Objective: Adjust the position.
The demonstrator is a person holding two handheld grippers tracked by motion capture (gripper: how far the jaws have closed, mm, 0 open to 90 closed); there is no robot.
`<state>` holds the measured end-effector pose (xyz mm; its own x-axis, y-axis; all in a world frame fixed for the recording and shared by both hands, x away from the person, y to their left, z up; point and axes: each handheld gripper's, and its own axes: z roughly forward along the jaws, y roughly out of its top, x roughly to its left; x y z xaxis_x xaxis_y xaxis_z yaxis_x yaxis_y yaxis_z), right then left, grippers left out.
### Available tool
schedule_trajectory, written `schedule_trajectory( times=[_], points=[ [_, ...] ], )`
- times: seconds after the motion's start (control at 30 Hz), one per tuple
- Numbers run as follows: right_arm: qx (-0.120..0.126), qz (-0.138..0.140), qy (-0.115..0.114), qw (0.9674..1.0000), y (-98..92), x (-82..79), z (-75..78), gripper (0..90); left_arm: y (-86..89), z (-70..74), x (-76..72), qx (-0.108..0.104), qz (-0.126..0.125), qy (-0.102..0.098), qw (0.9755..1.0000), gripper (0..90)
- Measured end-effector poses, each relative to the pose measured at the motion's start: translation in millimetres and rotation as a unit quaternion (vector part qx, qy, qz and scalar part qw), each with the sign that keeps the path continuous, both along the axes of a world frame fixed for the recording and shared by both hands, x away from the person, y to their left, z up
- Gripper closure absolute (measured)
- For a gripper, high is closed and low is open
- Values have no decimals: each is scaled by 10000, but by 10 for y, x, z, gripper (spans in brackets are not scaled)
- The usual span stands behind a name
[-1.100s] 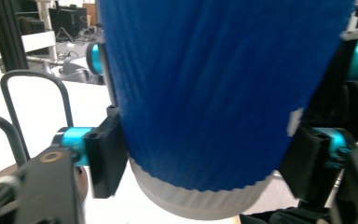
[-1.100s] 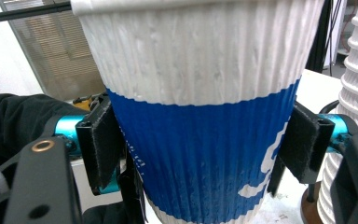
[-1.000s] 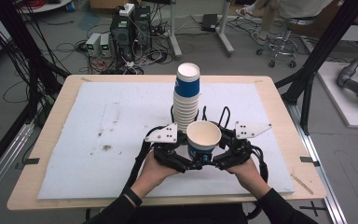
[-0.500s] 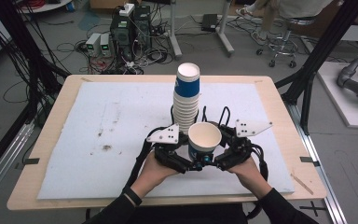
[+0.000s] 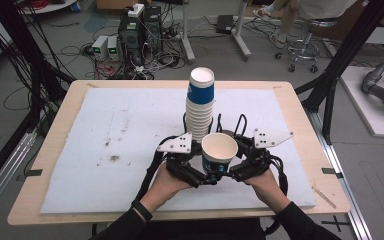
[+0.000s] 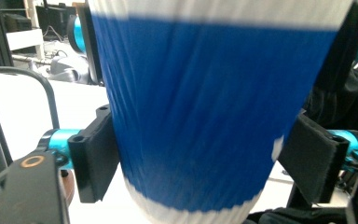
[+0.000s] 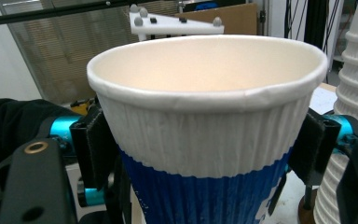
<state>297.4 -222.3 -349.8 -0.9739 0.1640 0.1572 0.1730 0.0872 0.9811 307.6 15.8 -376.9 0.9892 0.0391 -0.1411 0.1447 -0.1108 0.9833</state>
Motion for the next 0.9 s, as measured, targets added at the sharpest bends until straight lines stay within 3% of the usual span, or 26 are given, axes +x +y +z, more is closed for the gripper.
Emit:
schedule_trajectory(
  times=[0.2, 0.4, 0.63, 0.9],
  points=[
    [-54, 16, 0, 10000, 25, -14, -14, 227, 12, 17, 8, -99, 3, 54, 9999, 196],
    [-88, 14, 10, 10000, 39, -13, -29, 228, 24, 23, 5, -102, -11, 54, 9999, 257],
    [-108, 41, 58, 9999, 43, -9, -33, 207, 24, 23, 6, -59, -11, -7, 10000, 259],
    [40, 20, 66, 10000, 14, -10, 11, 174, 8, 4, 11, 32, -57, -33, 10000, 261]
  ],
)
